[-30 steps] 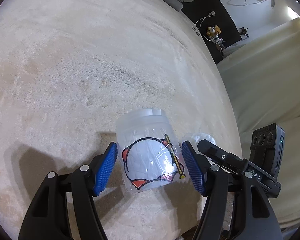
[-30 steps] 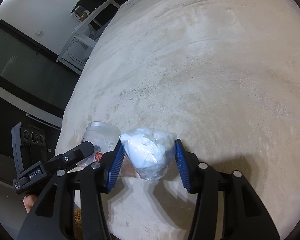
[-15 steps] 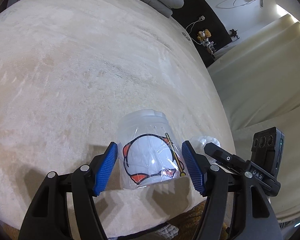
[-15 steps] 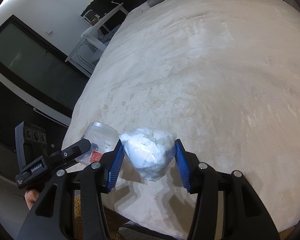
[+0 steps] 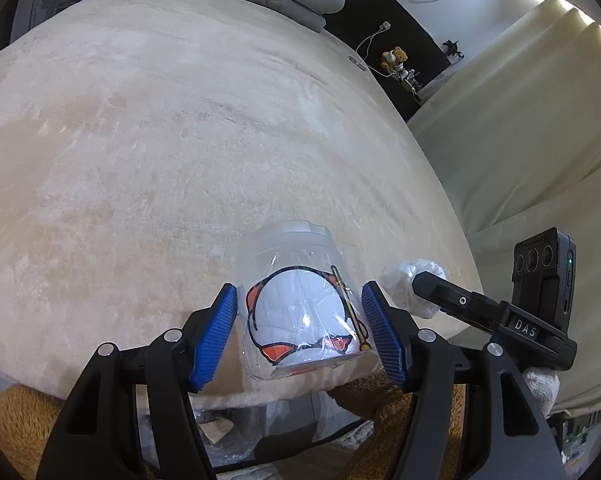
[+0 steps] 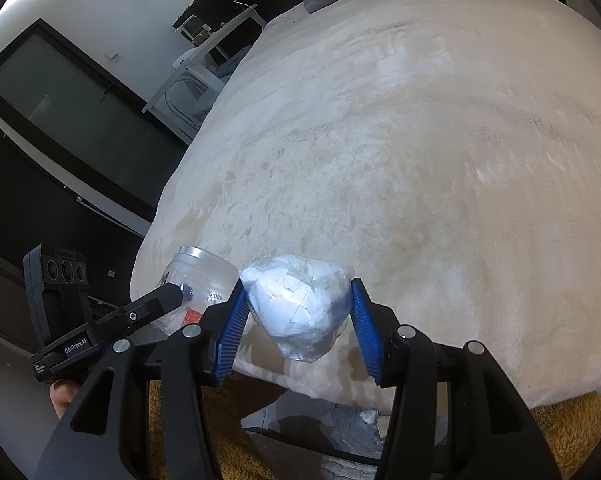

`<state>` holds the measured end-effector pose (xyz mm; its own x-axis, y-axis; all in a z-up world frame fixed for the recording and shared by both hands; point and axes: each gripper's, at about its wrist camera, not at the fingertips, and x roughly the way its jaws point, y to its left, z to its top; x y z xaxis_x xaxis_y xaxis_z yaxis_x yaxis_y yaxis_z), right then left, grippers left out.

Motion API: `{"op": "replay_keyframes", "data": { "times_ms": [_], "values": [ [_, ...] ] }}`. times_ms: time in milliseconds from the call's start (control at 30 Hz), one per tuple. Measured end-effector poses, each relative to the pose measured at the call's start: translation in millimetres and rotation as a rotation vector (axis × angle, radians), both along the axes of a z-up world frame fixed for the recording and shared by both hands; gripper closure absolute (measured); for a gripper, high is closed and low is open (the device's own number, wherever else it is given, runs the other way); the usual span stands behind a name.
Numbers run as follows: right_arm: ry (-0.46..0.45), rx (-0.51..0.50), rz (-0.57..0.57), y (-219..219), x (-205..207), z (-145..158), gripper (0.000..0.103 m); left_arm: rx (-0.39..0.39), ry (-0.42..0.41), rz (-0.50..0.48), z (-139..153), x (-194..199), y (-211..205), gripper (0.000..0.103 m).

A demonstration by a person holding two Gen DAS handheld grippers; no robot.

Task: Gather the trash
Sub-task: 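Carry the tissue ball and plastic cup down to the clear trash bag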

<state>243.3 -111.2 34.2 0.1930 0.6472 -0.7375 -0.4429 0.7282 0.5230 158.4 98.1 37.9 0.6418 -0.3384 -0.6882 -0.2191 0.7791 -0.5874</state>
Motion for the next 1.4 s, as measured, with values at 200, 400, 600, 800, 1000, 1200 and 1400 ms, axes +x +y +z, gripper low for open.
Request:
{"op": "replay_keyframes", "data": {
  "times_ms": [200,400,600,800,1000,1200,1400],
  "values": [
    [-0.007,-0.003,0.008,-12.3,-28.5,-0.9,0.053,0.045,-0.014,-0.028,7.6,-24.0,-25.7,0.040],
    [-0.018,-0.007,0.018,-23.8,-52.9,0.2,0.053,0.073,-0.021,-0.043,9.7,-46.7,-43.3,0.040],
    [-0.020,-0.018,0.028,-32.8,-73.6,-3.9,0.053,0.086,-0.018,-0.056,6.4,-64.0,-55.0,0.040],
    [-0.011,-0.028,0.037,-40.5,-88.7,-12.7,0.053,0.083,-0.004,-0.070,-1.9,-75.9,-64.0,0.040],
    [0.011,-0.043,0.057,-42.1,-101.6,-25.8,0.053,0.077,0.029,-0.081,-18.2,-84.0,-72.3,0.040],
    [0.036,-0.069,0.071,-41.3,-109.0,-43.0,0.053,0.070,0.072,-0.100,-37.6,-88.5,-80.9,0.040],
    [0.079,-0.102,0.084,-40.1,-113.0,-66.5,0.053,0.054,0.119,-0.114,-60.3,-90.0,-85.8,0.040]
  ]
}}
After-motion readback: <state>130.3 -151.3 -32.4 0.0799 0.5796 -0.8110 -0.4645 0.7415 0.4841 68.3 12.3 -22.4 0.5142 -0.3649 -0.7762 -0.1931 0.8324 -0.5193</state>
